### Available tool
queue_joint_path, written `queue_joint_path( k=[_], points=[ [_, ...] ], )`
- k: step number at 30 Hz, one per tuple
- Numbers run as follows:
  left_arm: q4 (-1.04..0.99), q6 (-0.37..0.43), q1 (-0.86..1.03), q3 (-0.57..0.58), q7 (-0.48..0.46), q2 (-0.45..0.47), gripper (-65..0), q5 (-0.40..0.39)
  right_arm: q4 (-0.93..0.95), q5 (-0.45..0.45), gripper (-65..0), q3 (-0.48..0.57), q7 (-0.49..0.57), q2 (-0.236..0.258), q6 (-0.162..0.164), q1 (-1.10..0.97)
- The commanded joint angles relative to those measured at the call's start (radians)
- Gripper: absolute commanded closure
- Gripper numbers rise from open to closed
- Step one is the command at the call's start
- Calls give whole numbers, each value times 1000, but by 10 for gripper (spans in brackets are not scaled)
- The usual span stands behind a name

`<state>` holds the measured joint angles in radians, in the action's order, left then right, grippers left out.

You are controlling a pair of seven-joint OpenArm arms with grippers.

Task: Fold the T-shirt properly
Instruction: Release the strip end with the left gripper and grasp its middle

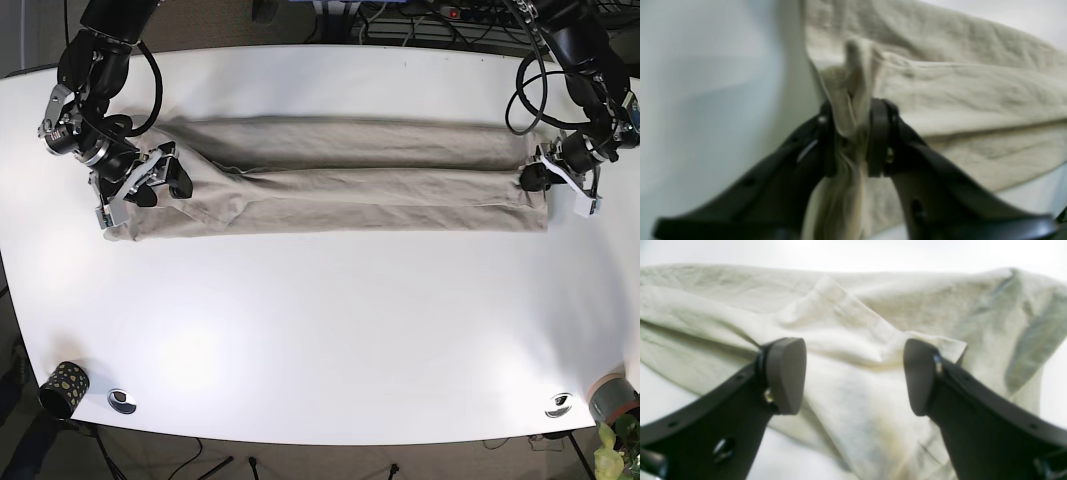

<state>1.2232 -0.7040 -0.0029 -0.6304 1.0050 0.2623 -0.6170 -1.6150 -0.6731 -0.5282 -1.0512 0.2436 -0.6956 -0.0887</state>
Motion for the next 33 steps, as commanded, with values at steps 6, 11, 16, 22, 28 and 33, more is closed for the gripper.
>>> queue_joint_path(
  k=[6, 11, 16, 22, 28, 33],
  points=[
    [186, 6, 1, 4, 38, -50, -85, 108, 46, 89, -438, -11, 24, 15, -3, 43],
    [343, 6, 4, 60, 39, -90, -82, 191, 75, 194, -438, -7, 56, -5, -3, 53],
    [473, 6, 13, 154, 42, -97, -82, 202, 104, 247, -438, -5, 87, -42, -3, 53],
    [584, 6, 22, 300, 42, -133, -82, 204, 141, 257, -438, -4, 90, -48, -3, 53],
    [600, 6, 16, 479, 42, -166, -82, 204, 140, 257, -438, -4, 90, -60, -3, 53],
    [593, 6, 16, 564, 42, -223, -85, 204, 140, 257, -438, -4, 90, -60, -3, 53]
  ],
)
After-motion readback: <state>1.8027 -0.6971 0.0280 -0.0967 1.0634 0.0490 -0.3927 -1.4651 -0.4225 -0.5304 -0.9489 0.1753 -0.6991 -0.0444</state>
